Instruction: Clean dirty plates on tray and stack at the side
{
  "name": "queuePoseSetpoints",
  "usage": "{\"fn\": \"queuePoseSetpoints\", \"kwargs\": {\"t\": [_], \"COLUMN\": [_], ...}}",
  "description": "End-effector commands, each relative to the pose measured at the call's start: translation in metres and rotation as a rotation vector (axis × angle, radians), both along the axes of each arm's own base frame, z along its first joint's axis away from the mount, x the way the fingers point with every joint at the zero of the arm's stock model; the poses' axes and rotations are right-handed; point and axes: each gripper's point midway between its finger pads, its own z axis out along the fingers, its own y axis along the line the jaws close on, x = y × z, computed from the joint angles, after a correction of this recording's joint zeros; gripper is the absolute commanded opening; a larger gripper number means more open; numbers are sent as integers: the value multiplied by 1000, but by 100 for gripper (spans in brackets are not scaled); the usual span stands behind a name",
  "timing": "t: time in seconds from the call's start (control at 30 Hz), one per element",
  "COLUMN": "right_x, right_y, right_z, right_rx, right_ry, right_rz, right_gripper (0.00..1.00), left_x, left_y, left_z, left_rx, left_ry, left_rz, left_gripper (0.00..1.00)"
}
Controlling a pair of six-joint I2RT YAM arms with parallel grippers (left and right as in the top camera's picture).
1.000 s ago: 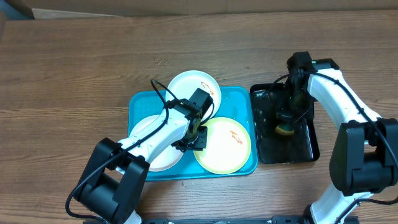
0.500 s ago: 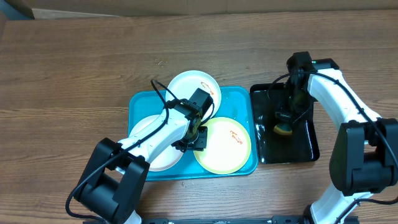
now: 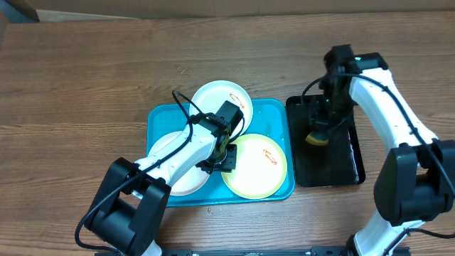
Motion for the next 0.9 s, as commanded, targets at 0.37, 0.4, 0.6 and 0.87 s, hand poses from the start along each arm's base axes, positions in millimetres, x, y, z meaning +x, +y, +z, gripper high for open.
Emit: {"fn": "queuePoseSetpoints", "kwargs": {"t": [0.37,0.4,0.6,0.87], "right_x": [-29,-30,-36,-36], "right_y": [93,94,92,86], "right_z": [5,1,-26,-57], "right_rx": [-40,-71,-236,-278], "right_ry": [-106,-118,-176,-219], "right_rz": [398,423,525,528], "right_gripper": [4,4,4,4], "left_x": [-2,-2,-2,-2], "left_y": [2,2,2,2], "left_z": [-5,-5,-5,-5], "left_rx": [8,8,7,7], "left_ry": [13,13,13,13], "left_rz": [-5,-5,-5,-5], "left_gripper": [23,23,24,24]}}
